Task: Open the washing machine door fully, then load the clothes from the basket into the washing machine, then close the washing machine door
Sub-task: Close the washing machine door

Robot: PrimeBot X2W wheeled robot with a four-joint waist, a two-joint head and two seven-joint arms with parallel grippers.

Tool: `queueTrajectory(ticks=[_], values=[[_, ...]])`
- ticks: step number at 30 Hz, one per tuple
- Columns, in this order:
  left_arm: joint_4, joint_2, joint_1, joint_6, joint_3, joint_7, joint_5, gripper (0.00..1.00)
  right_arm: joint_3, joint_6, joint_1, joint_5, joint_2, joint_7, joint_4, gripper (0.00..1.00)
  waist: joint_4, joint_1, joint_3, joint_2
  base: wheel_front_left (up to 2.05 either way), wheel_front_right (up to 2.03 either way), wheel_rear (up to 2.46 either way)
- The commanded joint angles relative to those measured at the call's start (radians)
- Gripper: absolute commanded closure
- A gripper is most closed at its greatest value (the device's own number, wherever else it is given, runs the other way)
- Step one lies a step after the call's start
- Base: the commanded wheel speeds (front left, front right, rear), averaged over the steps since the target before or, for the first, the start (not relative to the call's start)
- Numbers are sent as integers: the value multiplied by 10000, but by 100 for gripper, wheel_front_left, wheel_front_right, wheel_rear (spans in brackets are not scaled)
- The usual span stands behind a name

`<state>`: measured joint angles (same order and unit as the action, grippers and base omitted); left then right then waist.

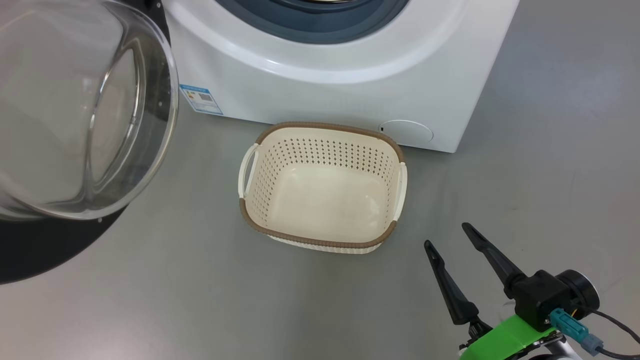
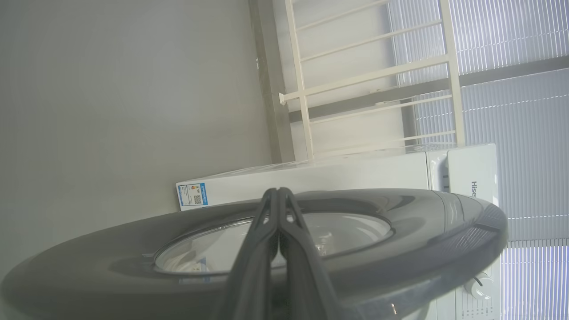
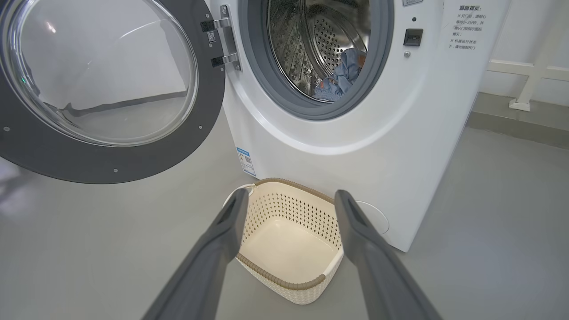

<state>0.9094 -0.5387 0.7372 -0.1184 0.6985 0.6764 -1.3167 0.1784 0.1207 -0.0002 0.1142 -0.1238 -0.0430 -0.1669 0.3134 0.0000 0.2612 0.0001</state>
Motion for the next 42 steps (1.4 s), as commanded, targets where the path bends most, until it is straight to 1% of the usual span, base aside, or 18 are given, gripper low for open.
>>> queueTrajectory(ticks=[1, 11, 16, 21, 26, 28, 32, 38, 42], values=[[-447, -557, -280, -77, 17, 321, -114, 100, 210, 100, -198, -74, 66, -80, -200, 0, -9, 0, -24, -1, 0, 0, 0], [-1662, -272, -1037, -45, -96, 1697, -508, 100, 212, 100, -269, -34, 209, -255, 21, 0, -85, 0, -176, -1, 0, 0, 0], [-2539, 50, -1434, -7, -147, 2560, -877, 100, 203, 100, -281, -20, 283, -344, 128, 0, -120, 0, -241, -1, 0, 0, 0], [-3510, 487, -1920, 184, -251, 3245, -1151, 100, 184, 100, -274, 6, 340, -445, 251, 0, -152, 0, -327, -1, 0, 0, 0], [-4553, 988, -2450, 460, -425, 3670, -1253, 100, 194, 100, -296, 37, 394, -534, 368, 0, -217, 0, -410, -1, 0, 0, 0], [-5134, 1212, -2707, 586, -525, 4011, -1389, 100, 189, 100, -300, 40, 421, -581, 420, 0, -252, 0, -436, -1, 0, 0, 0], [-5674, 1476, -2910, 717, -621, 4203, -1482, 100, 198, 100, -297, 40, 447, -619, 467, 0, -288, 0, -470, -1, 0, 0, 0], [-6681, 2092, -3263, 950, -840, 4535, -1720, 100, 185, 100, -307, 62, 499, -671, 530, 0, -379, 0, -569, -1, 0, 0, 0], [-7248, 2516, -3544, 1008, -1115, 4796, -1813, 100, 194, 100, -309, 60, 522, -699, 571, 0, -452, 0, -625, -1, 0, 0, 0]])
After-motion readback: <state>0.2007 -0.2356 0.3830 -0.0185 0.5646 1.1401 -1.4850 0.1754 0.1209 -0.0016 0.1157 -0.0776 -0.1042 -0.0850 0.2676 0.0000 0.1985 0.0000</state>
